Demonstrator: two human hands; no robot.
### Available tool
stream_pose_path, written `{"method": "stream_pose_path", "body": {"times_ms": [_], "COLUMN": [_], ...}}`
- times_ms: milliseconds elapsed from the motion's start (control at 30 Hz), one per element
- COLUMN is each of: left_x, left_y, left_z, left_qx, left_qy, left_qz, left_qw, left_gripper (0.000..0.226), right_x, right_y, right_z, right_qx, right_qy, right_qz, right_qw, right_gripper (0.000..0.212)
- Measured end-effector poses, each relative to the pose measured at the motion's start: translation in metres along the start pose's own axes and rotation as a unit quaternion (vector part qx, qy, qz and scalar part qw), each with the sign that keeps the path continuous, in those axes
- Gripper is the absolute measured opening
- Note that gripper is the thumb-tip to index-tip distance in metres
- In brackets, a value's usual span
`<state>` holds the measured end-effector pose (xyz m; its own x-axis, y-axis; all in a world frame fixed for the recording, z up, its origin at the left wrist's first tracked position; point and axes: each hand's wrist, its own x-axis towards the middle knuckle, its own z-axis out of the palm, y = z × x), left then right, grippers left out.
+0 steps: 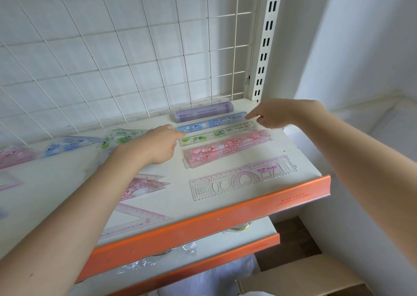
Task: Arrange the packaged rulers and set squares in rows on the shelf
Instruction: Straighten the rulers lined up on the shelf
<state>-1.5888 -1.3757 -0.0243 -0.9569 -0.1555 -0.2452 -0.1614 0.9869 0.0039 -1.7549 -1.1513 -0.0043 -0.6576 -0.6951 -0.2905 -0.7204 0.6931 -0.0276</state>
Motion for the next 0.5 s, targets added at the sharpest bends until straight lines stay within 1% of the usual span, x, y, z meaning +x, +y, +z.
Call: {"method": "stream_pose_path", "body": {"times_ms": [67, 100, 133, 200, 233, 300, 367, 433, 500], "left_x": [-0.005, -0.007, -0.009, -0.011, -0.011, -0.009, -0.009, -0.009, -0.009], "left_y": [0.002, 0.004, 0.006, 0.012, 0.016, 0.021, 0.025, 0.027, 0.029], "left_z": [-0.007, -0.01, -0.012, -0.014, -0.013, -0.009, -0.006, -0.006, -0.007], "left_qx": [-0.033, -0.045, -0.048, -0.034, -0.026, -0.013, -0.013, -0.018, -0.02], "left_qy": [0.019, 0.021, 0.016, -0.011, -0.027, -0.047, -0.053, -0.055, -0.055], "left_qz": [-0.002, -0.002, -0.001, 0.002, 0.004, 0.009, 0.008, 0.003, -0.002], "left_qw": [0.999, 0.999, 0.999, 0.999, 0.999, 0.999, 0.998, 0.998, 0.998], "left_gripper": [0.044, 0.043, 0.042, 0.046, 0.05, 0.051, 0.049, 0.051, 0.05], "right_x": [-0.002, -0.004, -0.005, -0.008, -0.008, -0.007, -0.007, -0.008, -0.009], "right_y": [0.006, 0.009, 0.013, 0.016, 0.016, 0.015, 0.011, 0.008, 0.005], "right_z": [-0.002, -0.003, -0.004, -0.003, -0.001, 0.005, 0.008, 0.009, 0.009], "right_qx": [0.006, 0.014, 0.027, 0.061, 0.072, 0.083, 0.078, 0.057, 0.043], "right_qy": [0.027, 0.026, 0.013, -0.04, -0.066, -0.095, -0.101, -0.096, -0.09], "right_qz": [0.009, 0.016, 0.026, 0.051, 0.062, 0.078, 0.08, 0.075, 0.067], "right_qw": [1.0, 0.999, 0.999, 0.996, 0.993, 0.989, 0.989, 0.991, 0.993], "right_gripper": [0.041, 0.036, 0.031, 0.023, 0.024, 0.037, 0.046, 0.054, 0.054]}}
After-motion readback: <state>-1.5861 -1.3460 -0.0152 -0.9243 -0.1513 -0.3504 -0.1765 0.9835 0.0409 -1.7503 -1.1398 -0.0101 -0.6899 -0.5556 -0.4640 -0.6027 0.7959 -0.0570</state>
